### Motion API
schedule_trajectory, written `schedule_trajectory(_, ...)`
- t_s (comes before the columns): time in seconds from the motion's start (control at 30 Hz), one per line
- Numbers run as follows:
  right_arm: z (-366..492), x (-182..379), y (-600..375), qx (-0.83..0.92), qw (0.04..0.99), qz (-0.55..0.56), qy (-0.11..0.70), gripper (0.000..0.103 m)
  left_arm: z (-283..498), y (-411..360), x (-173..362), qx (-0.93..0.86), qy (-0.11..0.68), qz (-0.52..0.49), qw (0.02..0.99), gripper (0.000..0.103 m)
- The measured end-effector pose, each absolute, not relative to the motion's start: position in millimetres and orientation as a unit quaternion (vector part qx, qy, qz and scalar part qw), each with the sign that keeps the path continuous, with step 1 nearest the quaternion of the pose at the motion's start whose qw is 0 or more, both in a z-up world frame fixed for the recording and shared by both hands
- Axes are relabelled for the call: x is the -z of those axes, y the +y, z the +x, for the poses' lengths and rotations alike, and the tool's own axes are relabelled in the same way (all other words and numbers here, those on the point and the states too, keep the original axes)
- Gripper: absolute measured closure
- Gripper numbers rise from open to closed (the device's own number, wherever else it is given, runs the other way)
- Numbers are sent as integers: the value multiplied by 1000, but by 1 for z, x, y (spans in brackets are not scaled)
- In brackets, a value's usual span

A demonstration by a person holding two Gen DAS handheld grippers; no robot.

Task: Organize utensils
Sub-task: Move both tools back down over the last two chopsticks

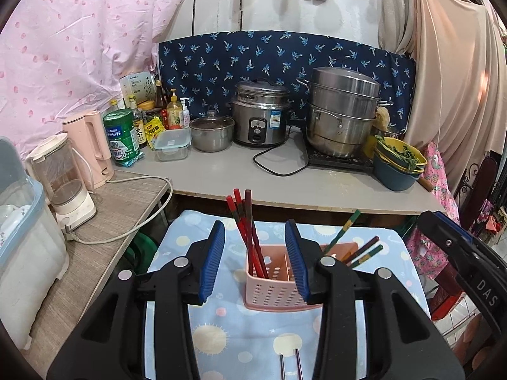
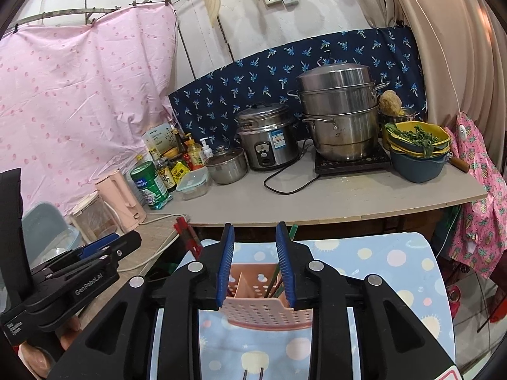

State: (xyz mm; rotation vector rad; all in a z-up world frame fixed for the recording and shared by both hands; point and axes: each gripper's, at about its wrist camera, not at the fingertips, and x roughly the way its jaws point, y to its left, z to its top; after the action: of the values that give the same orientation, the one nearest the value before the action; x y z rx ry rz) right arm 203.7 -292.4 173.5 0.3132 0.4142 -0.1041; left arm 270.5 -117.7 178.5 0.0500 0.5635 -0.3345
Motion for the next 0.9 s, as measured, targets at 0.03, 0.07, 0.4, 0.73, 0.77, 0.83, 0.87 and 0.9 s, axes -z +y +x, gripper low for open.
schedule_trajectory(0.03,199,-174,-290,52,966,153,204,76,266,-117,-178,163,276,26,947,65)
schedule_trajectory(0.07,195,-174,-287,52,966,150,203,76,262,-116,-177,164,276,28,947,65)
schedule_trajectory(0.4,147,-154,-264,41,963,140,225,76,223,-98,-155,161,299,35,940,65)
schedule_trajectory(0.73,95,-103,-239,38,950,137,279,76,183,-72,-109,160,343,42,925,65)
schedule_trajectory(0.77,90,-96,-237,38,947,139,287,76,179,-70,-104,162,348,42,922,65)
schedule_trajectory(0.83,80,-84,-235,41,944,138,299,76,170,-66,-93,164,357,45,919,65)
schedule_trajectory(0.87,76,-78,-234,42,941,139,304,76,166,-65,-89,165,361,46,917,65)
schedule_trajectory(0.9,72,-72,-233,41,939,144,311,76,160,-64,-83,167,366,47,914,65)
